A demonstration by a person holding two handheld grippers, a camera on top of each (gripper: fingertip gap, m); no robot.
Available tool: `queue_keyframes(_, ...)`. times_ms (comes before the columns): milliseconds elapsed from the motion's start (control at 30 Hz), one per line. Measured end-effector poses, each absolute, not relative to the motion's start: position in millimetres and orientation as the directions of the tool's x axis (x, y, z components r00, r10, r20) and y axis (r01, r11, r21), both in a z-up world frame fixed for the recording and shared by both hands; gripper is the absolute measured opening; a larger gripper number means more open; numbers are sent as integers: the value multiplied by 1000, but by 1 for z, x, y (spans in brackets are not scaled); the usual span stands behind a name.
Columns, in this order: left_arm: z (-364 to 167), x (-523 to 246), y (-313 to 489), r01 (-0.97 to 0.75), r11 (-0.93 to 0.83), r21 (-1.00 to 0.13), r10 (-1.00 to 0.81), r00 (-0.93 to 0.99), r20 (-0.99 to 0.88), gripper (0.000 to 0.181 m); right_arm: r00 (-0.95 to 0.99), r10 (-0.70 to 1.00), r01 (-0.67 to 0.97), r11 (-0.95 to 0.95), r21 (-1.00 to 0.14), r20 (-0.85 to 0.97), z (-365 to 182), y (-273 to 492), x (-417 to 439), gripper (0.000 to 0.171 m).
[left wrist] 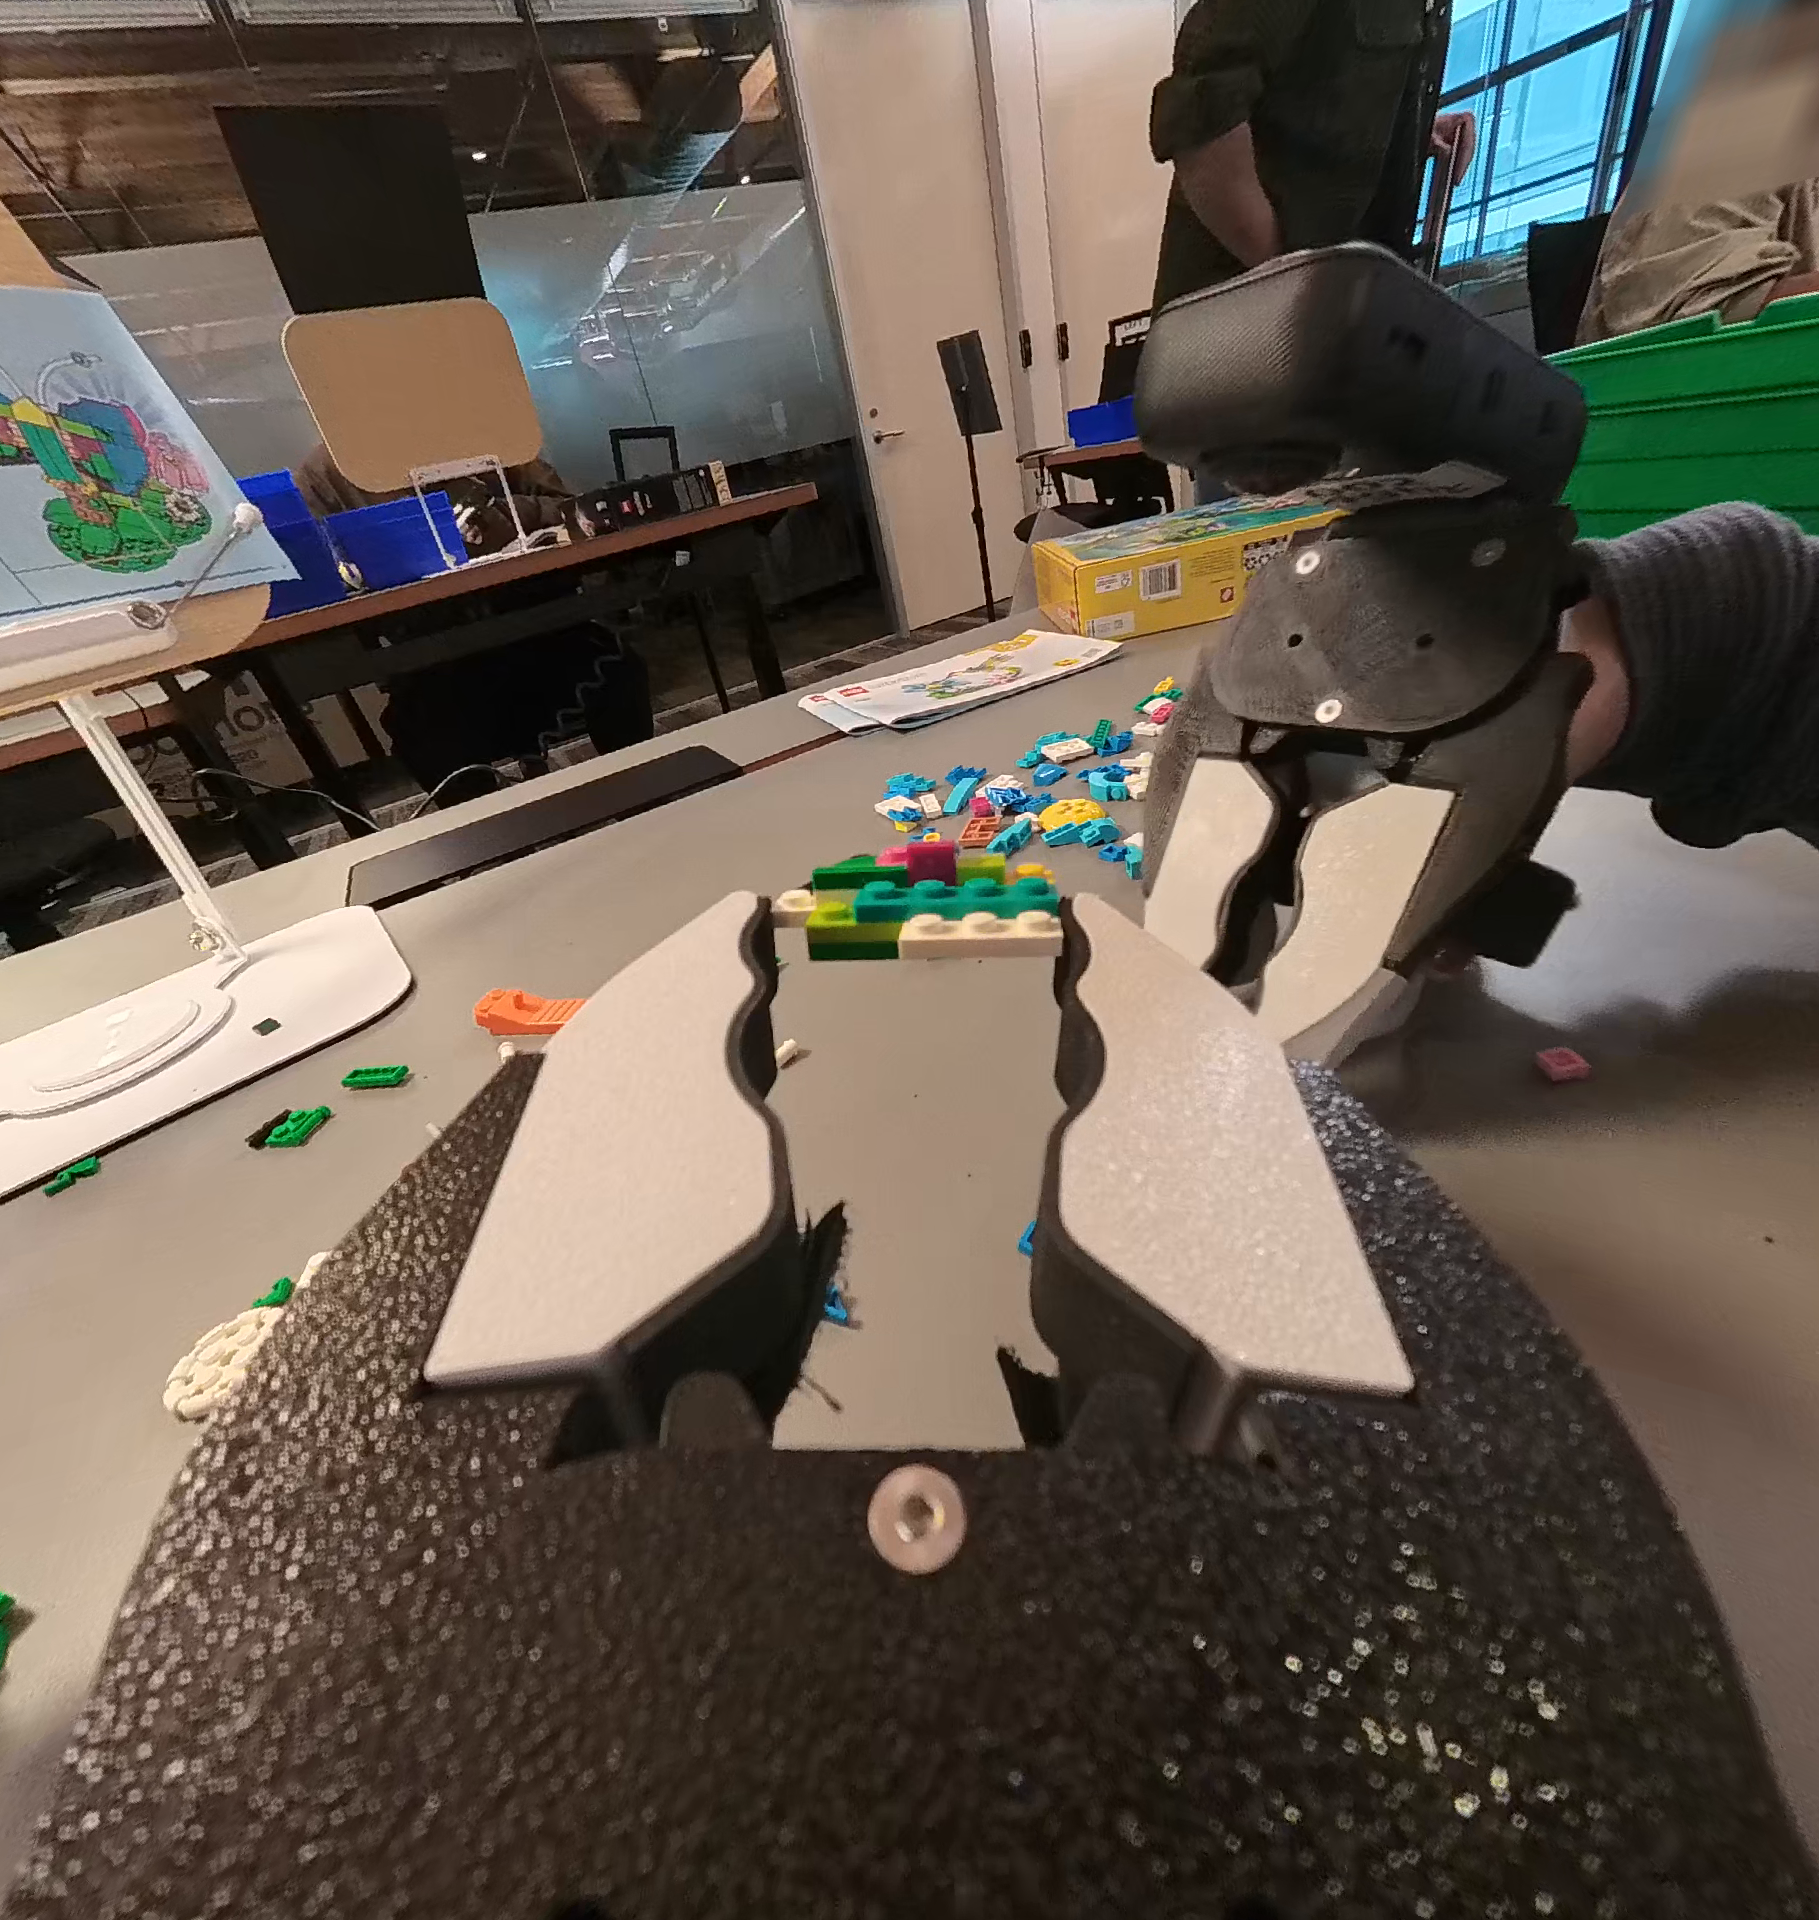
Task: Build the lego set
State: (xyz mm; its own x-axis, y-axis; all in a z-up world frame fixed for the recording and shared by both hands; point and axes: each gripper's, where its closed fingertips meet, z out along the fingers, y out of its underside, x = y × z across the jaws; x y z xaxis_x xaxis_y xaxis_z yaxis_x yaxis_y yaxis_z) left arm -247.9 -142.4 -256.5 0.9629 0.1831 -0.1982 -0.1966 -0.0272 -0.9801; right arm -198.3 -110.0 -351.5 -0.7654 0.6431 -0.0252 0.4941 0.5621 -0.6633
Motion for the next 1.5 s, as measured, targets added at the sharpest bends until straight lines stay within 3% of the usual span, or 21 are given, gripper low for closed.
queue_keyframes(33, -257, -248, -142, -197, -28, -980, 182, 963, -199, 51, -774, 633, 490, 563, -665, -34, -351, -113, -197, 9)
queue_keyframes(567, -256, -247, -143, -197, -24, -980, 181, 963, -198, 51, -724, 688, 470, 435, -768, -52, -327, -106, -206, 6)
queue_keyframes(1500, -255, -249, -144, -128, -4, -992, 138, 982, -127, 51, -729, 684, 507, 529, -680, -11, -348, -100, -202, 0)
